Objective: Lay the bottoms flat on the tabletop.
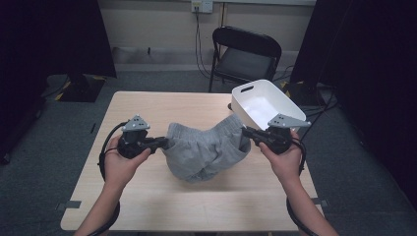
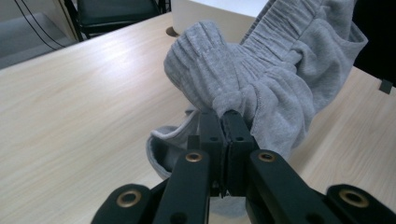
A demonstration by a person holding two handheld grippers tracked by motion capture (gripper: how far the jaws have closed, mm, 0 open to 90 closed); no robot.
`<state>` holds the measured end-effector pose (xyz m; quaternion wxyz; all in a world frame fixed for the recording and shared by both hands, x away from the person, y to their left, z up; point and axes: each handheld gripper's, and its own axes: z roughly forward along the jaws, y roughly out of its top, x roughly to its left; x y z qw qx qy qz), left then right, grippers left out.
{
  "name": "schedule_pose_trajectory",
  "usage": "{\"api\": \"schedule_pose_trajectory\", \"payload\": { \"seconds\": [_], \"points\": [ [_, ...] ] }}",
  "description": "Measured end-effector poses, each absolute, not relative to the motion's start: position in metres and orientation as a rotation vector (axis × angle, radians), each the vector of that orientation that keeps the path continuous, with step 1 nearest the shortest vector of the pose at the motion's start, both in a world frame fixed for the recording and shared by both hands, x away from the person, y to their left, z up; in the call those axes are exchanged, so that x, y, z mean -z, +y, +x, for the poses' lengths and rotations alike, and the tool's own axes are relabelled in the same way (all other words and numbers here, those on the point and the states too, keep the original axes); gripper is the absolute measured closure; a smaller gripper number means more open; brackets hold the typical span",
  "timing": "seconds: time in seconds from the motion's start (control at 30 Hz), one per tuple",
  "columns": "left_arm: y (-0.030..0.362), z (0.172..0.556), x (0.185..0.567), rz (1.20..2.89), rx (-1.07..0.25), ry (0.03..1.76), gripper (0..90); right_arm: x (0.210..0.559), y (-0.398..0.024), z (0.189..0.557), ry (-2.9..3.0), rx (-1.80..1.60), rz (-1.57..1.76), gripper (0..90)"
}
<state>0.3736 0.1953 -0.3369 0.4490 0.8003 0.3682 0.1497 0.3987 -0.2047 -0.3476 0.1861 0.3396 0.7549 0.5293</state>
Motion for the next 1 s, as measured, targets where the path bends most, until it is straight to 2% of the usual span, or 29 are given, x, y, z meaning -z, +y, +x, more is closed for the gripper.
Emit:
{"api": "schedule_pose_trajectory", "payload": {
  "seconds": [0.53, 1.0],
  "points": [
    [0.197, 0.376, 0.304, 1.983, -0.413, 0.909, 88.8, 0.314, -0.21, 0.4, 2.1, -1.49, 0.954, 88.3],
    [0.193, 0.389, 0.299, 1.995, -0.42, 0.937, 88.7, 0.315, -0.222, 0.409, 2.077, -1.475, 1.003, 88.3]
  ]
}}
